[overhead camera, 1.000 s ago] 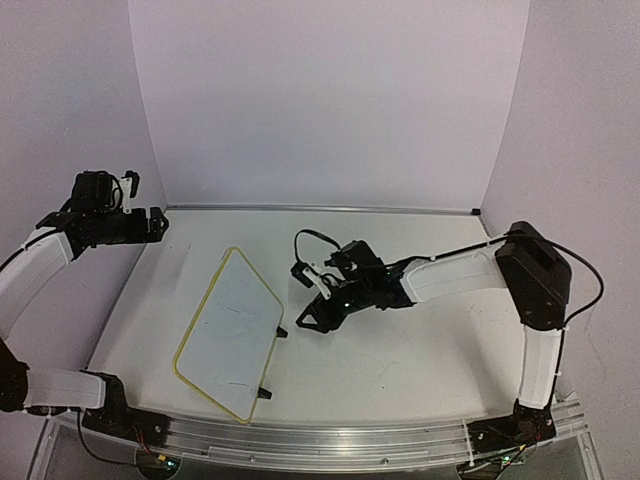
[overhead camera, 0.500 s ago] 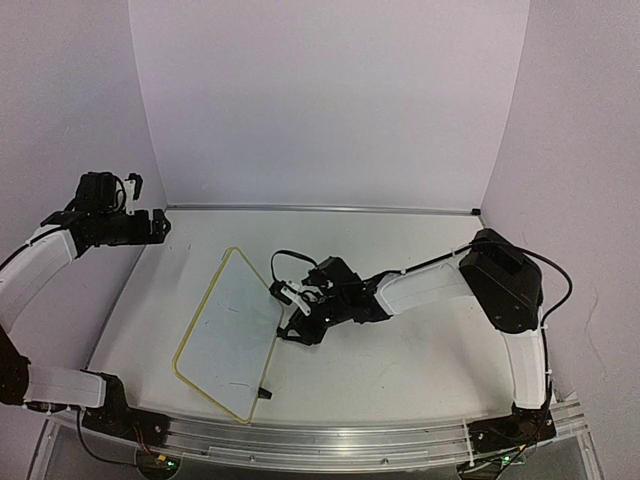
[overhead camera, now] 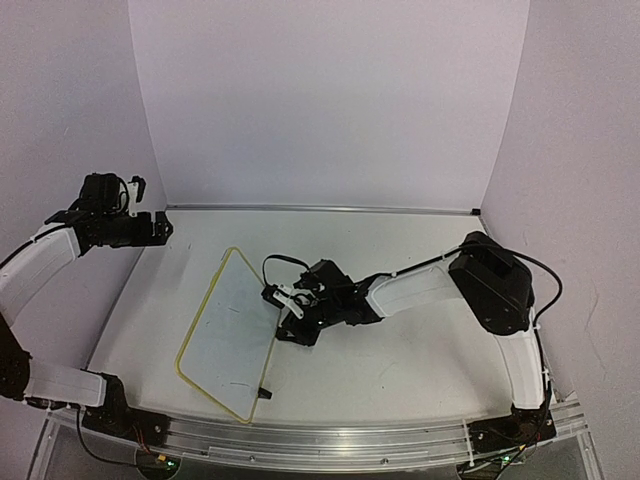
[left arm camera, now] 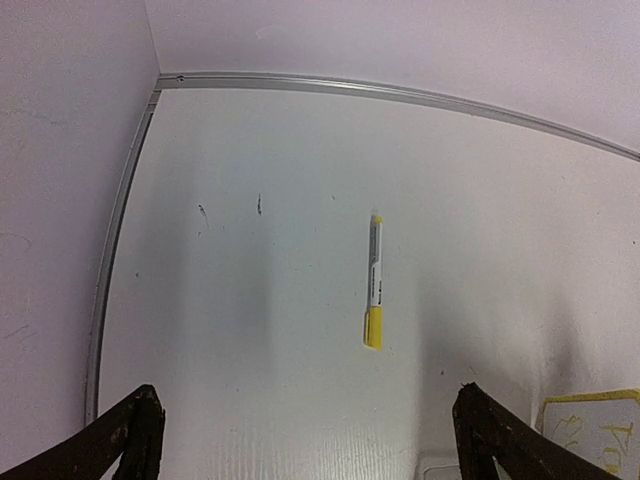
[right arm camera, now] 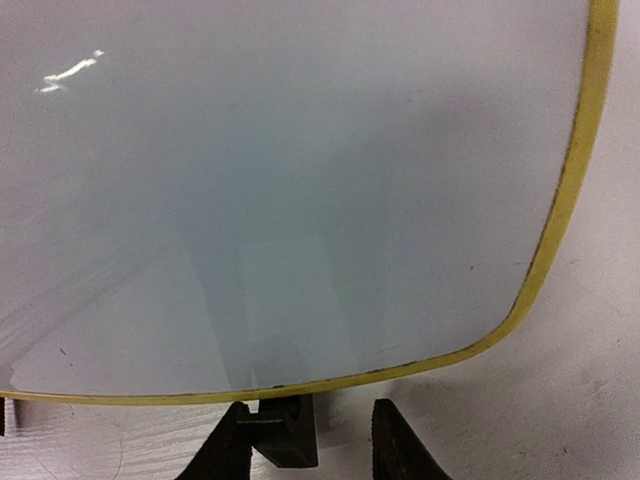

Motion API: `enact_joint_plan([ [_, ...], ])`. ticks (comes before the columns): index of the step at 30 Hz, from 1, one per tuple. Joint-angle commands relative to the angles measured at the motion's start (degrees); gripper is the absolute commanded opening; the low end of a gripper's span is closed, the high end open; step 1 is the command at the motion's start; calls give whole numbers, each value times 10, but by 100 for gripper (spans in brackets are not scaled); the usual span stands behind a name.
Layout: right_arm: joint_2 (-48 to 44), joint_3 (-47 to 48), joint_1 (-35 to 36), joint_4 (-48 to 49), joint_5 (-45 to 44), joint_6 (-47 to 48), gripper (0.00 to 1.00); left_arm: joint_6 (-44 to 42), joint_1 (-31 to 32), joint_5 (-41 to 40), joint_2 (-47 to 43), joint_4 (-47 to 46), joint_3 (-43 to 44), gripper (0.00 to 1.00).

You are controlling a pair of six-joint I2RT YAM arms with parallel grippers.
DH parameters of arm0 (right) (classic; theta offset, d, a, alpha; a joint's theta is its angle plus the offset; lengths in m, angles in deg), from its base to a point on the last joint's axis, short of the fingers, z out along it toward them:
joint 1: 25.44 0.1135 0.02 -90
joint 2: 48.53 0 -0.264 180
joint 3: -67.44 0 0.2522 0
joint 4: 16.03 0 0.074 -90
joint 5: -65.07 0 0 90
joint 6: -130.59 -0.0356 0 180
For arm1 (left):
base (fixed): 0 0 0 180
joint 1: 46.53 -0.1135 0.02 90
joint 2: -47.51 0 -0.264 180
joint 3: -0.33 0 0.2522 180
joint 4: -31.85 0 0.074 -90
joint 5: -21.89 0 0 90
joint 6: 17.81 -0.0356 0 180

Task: Write a sentence on the whiteboard
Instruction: Move the whiteboard to the center of the board.

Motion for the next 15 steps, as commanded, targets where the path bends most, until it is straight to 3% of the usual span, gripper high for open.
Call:
enact_joint_plan([
  [1, 21, 30, 6, -4, -3, 17, 31, 7, -2, 13, 9, -12, 8, 99],
  [6, 27, 39, 9, -7, -7, 23, 24, 7, -2, 15, 13, -11, 9, 100],
  [12, 16, 22, 10, 3, -56, 8, 2, 6, -2, 13, 13, -10, 9, 99],
  [15, 1, -4, 10, 23, -97, -18, 0, 5, -2, 11, 12, -10, 8, 99],
])
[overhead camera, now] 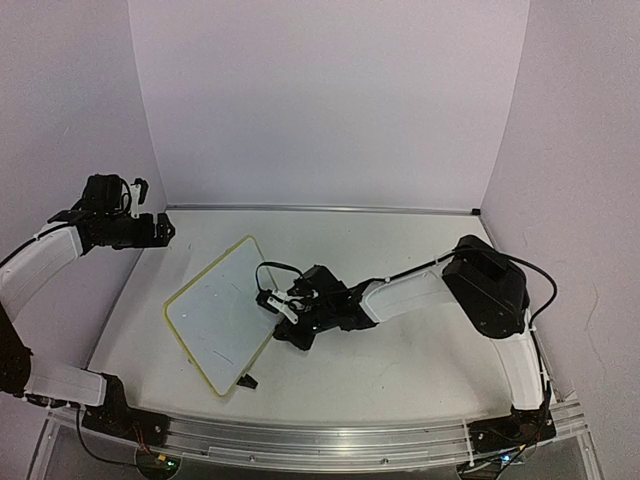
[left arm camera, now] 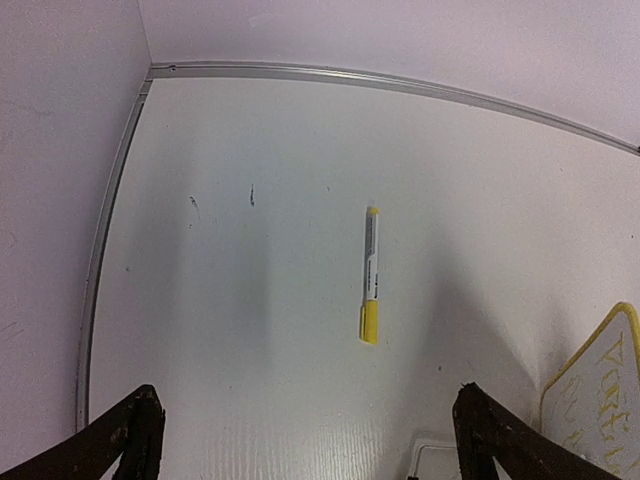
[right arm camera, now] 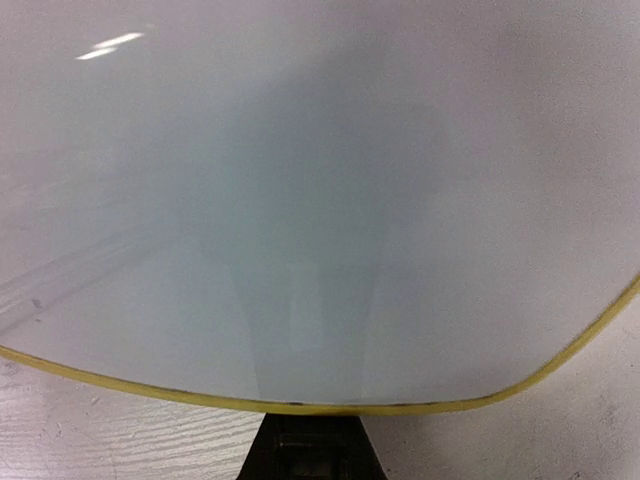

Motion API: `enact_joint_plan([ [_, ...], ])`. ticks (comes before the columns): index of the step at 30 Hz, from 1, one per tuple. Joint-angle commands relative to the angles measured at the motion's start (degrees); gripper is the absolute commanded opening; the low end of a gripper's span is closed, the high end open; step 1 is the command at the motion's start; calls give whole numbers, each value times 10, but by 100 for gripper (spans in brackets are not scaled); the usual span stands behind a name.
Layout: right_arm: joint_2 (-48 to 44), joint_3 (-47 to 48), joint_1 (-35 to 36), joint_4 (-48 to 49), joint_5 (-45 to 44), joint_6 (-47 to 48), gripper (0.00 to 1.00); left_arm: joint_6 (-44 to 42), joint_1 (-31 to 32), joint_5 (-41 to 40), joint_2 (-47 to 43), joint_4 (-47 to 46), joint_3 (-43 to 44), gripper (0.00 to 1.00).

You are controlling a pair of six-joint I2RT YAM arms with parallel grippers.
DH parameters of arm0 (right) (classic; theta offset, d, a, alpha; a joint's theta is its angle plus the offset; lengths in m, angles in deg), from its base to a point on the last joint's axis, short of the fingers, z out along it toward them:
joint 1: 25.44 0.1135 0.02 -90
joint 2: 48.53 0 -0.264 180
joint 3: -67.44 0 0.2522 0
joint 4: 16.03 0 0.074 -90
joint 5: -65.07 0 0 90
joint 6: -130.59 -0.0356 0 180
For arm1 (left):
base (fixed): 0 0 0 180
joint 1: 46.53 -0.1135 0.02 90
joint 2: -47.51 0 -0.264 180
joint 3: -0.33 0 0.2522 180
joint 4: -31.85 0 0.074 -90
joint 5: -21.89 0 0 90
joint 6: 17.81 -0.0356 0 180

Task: Write a sentence on the whiteboard
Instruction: Move the whiteboard to the center of the board.

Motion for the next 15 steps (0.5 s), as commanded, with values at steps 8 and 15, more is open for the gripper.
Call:
enact_joint_plan([
  [8, -66, -107, -3, 82, -236, -101, 0, 3, -2, 2, -2, -11, 8, 100],
  [15, -91, -151, -3, 83, -415, -174, 0, 4, -2, 4, -4, -12, 6, 99],
])
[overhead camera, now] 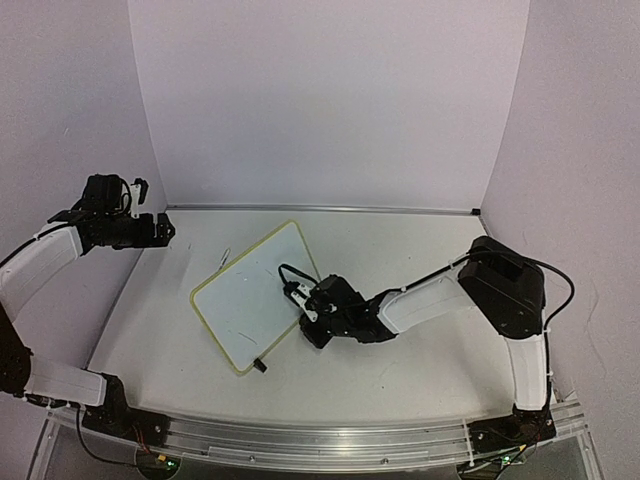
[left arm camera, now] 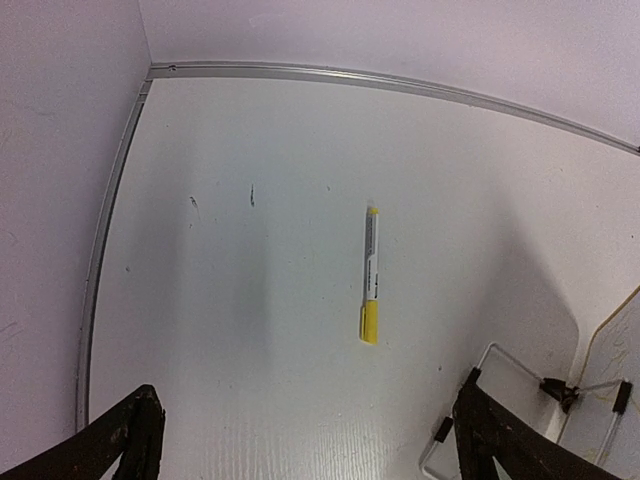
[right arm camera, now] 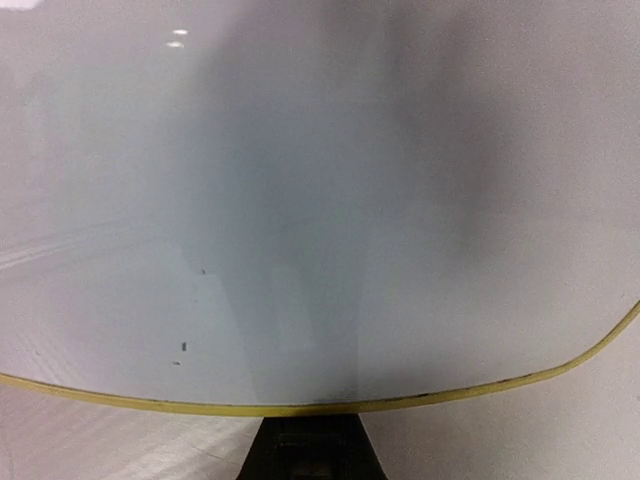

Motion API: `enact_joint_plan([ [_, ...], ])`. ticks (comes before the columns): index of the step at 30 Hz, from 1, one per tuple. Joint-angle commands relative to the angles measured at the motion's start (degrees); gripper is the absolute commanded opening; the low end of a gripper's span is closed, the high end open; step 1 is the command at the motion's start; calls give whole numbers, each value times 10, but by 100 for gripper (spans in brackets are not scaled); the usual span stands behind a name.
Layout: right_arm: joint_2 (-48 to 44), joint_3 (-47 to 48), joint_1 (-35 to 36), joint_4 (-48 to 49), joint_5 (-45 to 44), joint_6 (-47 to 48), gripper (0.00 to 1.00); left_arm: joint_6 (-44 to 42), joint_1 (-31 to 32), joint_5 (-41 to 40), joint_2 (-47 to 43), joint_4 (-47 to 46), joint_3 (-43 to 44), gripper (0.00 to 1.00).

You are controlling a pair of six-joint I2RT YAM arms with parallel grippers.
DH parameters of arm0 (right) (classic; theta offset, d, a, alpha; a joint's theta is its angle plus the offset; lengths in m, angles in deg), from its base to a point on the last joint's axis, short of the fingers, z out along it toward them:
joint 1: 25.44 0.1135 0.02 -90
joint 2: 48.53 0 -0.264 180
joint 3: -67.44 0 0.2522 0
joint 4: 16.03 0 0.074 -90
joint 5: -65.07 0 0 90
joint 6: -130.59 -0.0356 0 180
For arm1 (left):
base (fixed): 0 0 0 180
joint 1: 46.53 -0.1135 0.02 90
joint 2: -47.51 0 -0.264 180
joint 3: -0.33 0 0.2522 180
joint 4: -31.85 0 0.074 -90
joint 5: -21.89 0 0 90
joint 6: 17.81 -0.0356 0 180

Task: Write a sentence on the whiteboard
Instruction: Move the whiteboard to the center of the board.

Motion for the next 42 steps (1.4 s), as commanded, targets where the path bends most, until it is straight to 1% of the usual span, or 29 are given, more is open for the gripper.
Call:
enact_joint_plan([
  [1, -29, -27, -10, -5, -190, -85, 0, 4, -2, 5, -4, -12, 6, 99],
  [7, -27, -23, -10, -60, -282, -168, 0, 4, -2, 7, -5, -14, 5, 99],
  [17, -15, 12, -11, -206, -417, -316, 0, 10, -2, 15, -15, -17, 1, 99],
  [27, -31, 11, -16, -293, -472, -385, 0, 18, -1, 24, -23, -16, 0, 99],
  [28, -34, 10, -16, -297, -471, -388, 2, 19, -1, 26, -24, -15, 0, 99],
  [29, -37, 9, -16, -299, -469, -390, 6, 20, -2, 28, -25, -14, 0, 99],
  [33, -54, 4, -15, -302, -454, -391, 27, 21, -1, 29, -30, -15, -2, 100],
  [42, -81, -16, -5, -302, -422, -385, 47, 28, -1, 28, -33, -11, 0, 99],
])
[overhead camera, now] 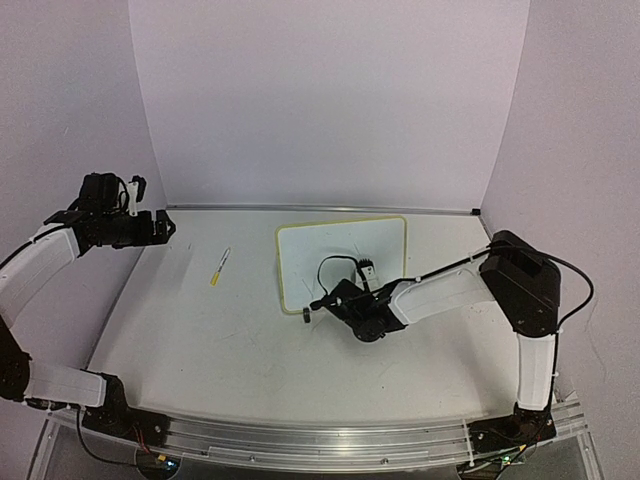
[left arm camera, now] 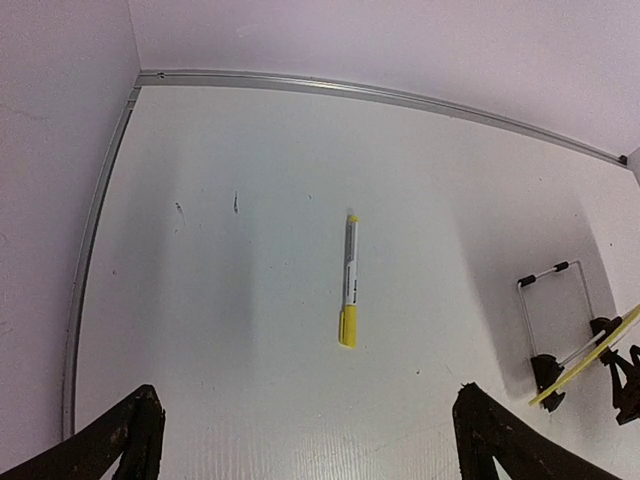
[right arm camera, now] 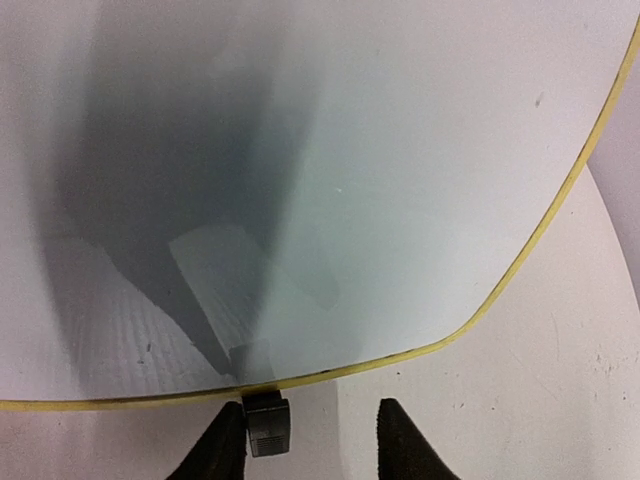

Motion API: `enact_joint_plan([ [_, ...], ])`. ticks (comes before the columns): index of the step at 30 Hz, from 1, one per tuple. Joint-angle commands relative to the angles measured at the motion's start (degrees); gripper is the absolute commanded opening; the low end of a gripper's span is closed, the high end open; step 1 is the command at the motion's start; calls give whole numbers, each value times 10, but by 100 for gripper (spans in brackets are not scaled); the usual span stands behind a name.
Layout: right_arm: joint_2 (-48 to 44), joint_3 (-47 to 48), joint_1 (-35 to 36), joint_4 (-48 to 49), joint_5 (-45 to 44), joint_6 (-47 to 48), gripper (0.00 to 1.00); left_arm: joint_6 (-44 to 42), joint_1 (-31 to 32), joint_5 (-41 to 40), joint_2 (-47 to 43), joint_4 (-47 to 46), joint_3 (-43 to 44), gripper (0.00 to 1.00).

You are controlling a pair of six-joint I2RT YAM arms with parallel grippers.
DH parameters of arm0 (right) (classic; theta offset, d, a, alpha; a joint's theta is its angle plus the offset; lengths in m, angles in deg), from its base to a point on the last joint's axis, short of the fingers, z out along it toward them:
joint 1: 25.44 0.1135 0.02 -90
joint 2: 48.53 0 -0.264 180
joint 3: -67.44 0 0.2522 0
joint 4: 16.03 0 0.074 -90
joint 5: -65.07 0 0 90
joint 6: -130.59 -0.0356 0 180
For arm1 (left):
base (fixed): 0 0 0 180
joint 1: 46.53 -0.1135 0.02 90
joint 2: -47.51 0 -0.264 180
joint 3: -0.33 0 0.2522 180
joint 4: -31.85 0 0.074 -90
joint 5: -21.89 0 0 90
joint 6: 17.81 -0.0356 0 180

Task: Write a sentence on the whiteboard
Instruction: Move the whiteboard to the center of the board.

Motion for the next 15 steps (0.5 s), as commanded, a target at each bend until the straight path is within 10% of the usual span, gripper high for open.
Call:
enact_joint_plan([
  [1, -34, -14, 6, -18, -8, -6, 49, 10, -1, 8, -16, -11, 0, 99],
  [15, -106, -79, 23, -11, 33, -28, 91, 17, -2, 6, -12, -8, 3, 99],
])
